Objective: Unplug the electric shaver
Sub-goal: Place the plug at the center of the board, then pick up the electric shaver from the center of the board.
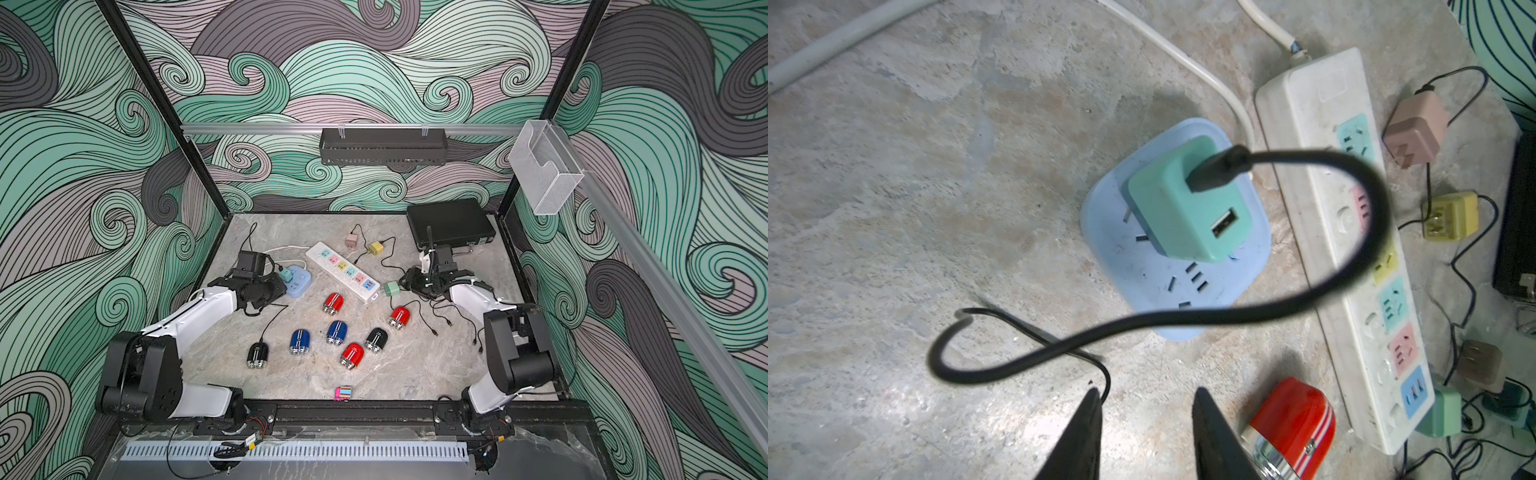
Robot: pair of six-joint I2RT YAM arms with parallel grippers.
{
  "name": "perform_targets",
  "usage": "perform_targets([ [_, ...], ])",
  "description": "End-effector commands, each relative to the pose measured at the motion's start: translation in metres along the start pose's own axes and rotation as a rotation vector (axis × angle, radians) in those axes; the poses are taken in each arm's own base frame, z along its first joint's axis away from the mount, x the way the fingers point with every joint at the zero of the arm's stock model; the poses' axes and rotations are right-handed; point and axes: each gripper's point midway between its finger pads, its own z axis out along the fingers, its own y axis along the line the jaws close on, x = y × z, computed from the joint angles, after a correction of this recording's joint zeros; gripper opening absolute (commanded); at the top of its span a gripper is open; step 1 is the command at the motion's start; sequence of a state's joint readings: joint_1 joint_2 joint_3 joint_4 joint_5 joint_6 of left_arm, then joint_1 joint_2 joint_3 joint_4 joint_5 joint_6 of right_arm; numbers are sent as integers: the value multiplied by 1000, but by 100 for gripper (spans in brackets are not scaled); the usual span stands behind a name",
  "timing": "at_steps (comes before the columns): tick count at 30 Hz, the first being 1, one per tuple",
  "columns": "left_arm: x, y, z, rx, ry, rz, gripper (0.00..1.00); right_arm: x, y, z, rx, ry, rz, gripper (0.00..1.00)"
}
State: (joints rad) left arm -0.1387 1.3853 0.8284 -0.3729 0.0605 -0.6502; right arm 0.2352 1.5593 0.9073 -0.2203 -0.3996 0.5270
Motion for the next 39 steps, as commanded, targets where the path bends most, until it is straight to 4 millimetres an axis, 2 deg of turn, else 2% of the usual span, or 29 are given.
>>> perform_targets([
  [1,-2,-5,-10,-1,-8,38,37,-6,-3,-15,54,-24,-22,55],
  [9,-2,-20,-26,23,-33,82,37,-17,17,-35,27,-63,-91,54],
  [12,-2,-22,-31,23,-30,92,38,-20,32,-40,27,-83,-139,54],
  [13,-2,-22,-34,21,-29,97,39,-15,35,-41,44,-68,-152,54],
  [17,-2,-23,-46,21,-44,106,44,-14,60,-43,43,-78,-232,54],
  [22,6,-8,-53,-38,-40,104,53,-7,92,-39,68,-70,-359,54],
  [30,34,23,-59,-93,-44,56,70,24,136,-16,70,-14,-519,54],
  [35,57,49,-64,-146,-37,9,71,52,158,-1,52,20,-594,55],
  [39,69,61,-73,-117,-87,-26,72,73,169,10,30,48,-617,56],
])
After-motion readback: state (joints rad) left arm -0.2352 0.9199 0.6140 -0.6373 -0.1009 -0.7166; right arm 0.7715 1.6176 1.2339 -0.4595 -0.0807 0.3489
